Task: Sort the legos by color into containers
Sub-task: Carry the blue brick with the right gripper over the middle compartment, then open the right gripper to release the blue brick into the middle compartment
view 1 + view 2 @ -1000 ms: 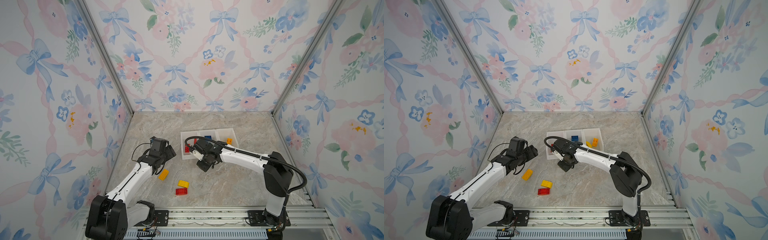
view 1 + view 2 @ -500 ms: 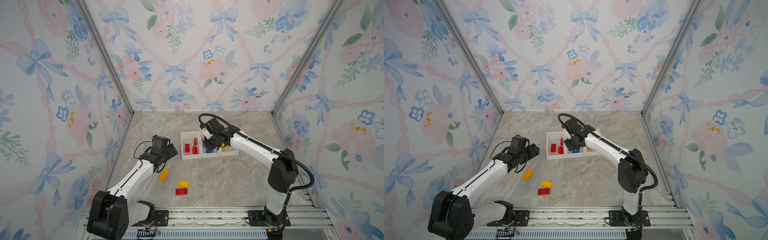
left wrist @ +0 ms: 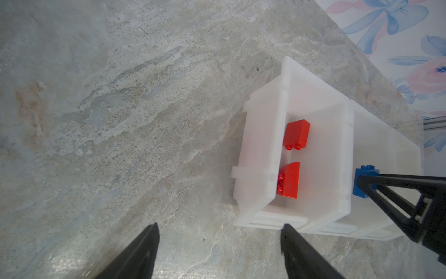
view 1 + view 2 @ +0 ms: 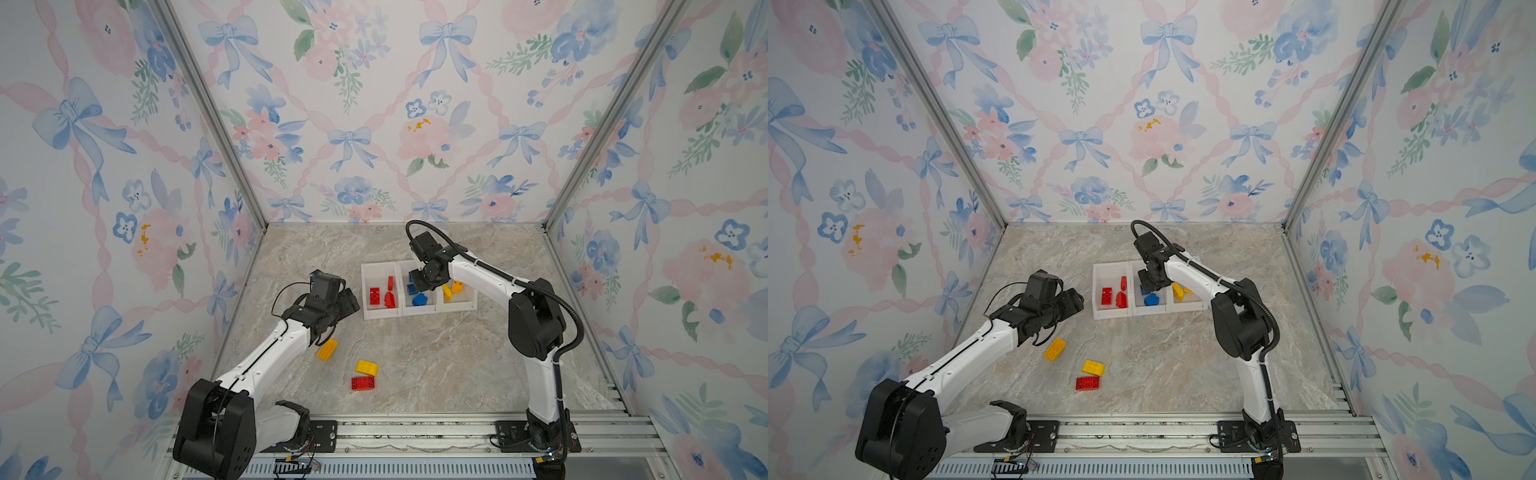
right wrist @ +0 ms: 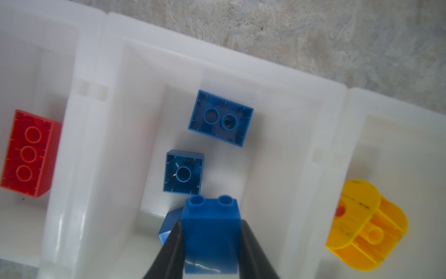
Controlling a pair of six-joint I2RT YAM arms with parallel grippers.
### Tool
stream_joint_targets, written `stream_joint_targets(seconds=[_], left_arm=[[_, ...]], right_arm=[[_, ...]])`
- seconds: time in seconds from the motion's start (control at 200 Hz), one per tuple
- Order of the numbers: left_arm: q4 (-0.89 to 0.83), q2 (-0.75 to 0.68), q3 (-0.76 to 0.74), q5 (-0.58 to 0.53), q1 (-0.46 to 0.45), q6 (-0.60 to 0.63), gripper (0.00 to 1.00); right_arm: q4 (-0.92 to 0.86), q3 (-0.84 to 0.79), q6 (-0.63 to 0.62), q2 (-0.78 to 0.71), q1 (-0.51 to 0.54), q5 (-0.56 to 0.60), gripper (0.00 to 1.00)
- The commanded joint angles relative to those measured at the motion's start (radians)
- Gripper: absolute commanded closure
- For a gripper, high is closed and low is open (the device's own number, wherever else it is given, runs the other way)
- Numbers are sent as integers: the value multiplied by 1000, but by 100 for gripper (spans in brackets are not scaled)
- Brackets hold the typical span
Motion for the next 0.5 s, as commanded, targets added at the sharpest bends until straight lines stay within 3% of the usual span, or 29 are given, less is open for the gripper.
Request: stream_joint_targets(seconds=[0.0, 0.26, 0.495], left_arm=[[-3, -24, -6, -1, -7, -10, 19], [-5, -39, -13, -5, -15, -22, 19], [-5, -43, -17, -11, -20, -32, 19]], right_arm=[[-11, 57, 20, 35, -5, 31, 68], [-24, 73, 19, 47, -5, 35, 49], [-20, 54, 13, 9, -5, 32, 47]])
